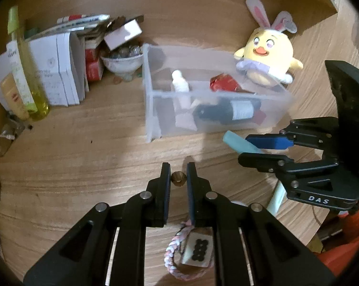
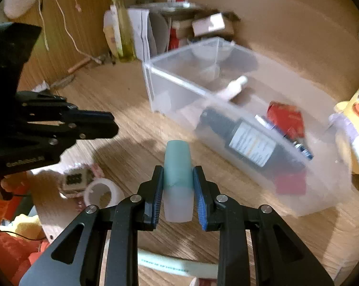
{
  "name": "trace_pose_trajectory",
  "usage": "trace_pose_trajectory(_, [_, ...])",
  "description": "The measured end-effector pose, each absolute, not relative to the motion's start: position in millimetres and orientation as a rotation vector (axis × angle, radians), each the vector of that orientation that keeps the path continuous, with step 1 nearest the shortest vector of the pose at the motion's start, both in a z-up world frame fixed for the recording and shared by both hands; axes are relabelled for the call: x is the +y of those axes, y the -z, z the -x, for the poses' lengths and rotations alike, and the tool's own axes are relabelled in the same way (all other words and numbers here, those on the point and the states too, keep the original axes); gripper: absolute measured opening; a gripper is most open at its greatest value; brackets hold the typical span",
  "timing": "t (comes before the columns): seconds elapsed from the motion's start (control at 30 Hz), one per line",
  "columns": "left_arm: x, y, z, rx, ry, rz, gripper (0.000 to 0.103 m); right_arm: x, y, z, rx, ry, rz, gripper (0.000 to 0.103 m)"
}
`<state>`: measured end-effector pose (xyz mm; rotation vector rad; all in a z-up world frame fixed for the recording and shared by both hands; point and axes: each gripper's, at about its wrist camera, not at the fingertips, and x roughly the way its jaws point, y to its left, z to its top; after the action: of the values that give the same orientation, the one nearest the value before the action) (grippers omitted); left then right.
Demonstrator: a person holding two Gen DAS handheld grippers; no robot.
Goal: Organize objects
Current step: 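Grasp the mint-green cylinder with the right tool, then lower the mint-green cylinder into the clear bin and open the right tool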
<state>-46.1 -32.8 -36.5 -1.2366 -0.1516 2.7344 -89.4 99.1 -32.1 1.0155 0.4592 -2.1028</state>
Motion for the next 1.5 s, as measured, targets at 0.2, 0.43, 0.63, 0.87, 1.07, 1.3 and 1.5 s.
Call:
trace_pose_trajectory(0.2, [-24,17,52,-0.147,-2.759,1.156,0.012,108,8,88,0.407,2.159,-0.938,0.023])
trace_pose_trajectory(0.43, [-13,-3,62,-0.133,-2.783,1.083,0.012,118,-15,94,0.336,2.214,-0.875,0.023])
trace_pose_trajectory(0.63, [-4,-16,74,-0.107,-2.8,1.044,0.012,127,-37,101,0.295,2.272,-0.803,0.023])
trace_pose_trajectory(0.87, [0,-23,87,-0.097,-2.812,1.027,0.012,141,-52,111,0.263,2.339,-0.746,0.023])
trace_pose_trajectory(1.07, [1,-29,99,-0.093,-2.829,1.008,0.012,155,-59,124,0.22,2.384,-0.732,0.023])
trace_pose_trajectory(1.3, [-1,-34,112,-0.111,-2.84,0.998,0.012,166,-61,143,0.196,2.431,-0.737,0.023])
trace_pose_trajectory(1.5, [-1,-28,125,-0.124,-2.82,1.03,0.012,174,-53,161,0.156,2.438,-0.783,0.023])
